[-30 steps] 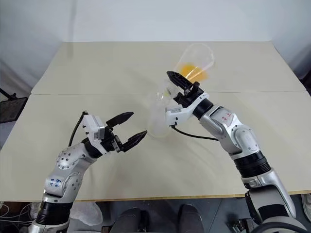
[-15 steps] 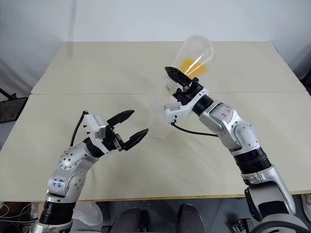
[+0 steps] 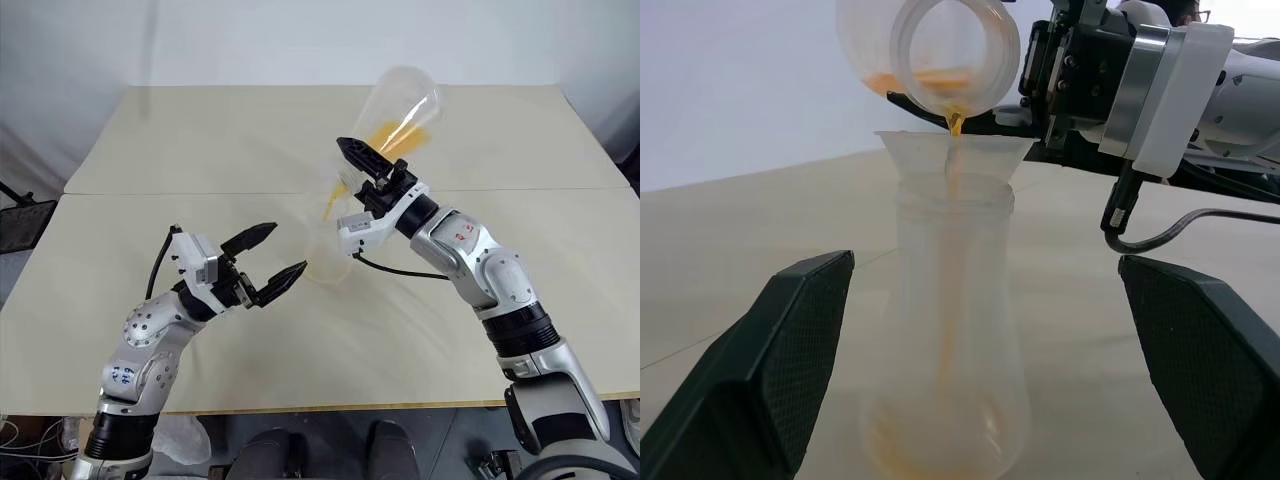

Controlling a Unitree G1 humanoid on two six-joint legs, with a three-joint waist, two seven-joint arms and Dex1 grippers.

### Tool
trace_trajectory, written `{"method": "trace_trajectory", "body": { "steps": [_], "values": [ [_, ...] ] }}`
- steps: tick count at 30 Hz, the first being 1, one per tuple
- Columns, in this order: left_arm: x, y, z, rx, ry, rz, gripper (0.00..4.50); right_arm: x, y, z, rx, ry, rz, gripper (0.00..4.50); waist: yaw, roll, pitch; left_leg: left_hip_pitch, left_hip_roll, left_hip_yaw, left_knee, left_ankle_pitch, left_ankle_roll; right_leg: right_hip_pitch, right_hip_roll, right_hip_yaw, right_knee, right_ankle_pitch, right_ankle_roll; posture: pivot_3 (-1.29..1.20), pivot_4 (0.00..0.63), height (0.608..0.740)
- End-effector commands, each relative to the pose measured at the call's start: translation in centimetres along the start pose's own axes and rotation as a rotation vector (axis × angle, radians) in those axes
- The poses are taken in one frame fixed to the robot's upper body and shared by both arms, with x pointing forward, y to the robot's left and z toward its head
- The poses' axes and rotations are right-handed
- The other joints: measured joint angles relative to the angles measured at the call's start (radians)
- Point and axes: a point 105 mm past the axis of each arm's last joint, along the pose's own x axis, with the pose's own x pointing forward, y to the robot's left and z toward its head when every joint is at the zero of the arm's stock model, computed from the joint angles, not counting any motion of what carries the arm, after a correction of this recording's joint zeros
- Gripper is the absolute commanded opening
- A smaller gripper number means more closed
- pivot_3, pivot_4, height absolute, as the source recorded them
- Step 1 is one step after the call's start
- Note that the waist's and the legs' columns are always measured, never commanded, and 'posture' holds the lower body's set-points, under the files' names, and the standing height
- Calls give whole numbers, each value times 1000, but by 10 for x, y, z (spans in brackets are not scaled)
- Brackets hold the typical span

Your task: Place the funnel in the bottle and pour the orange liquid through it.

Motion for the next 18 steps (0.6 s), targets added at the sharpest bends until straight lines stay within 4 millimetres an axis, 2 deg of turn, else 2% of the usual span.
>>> {"method": "trace_trajectory", "body": {
  "steps": [1,18],
  "values": [
    [3,-2,5,26,-28,-10,4500,2,-23,-1,-50,-12,-81,2467,0,0,0,0,0,0,0,0,0,0,0,0,0,0,0,0,150,740],
    [4,-2,4,26,-34,-12,4500,3,-24,3,-60,-20,-97,2467,0,0,0,0,0,0,0,0,0,0,0,0,0,0,0,0,150,740]
  ]
}}
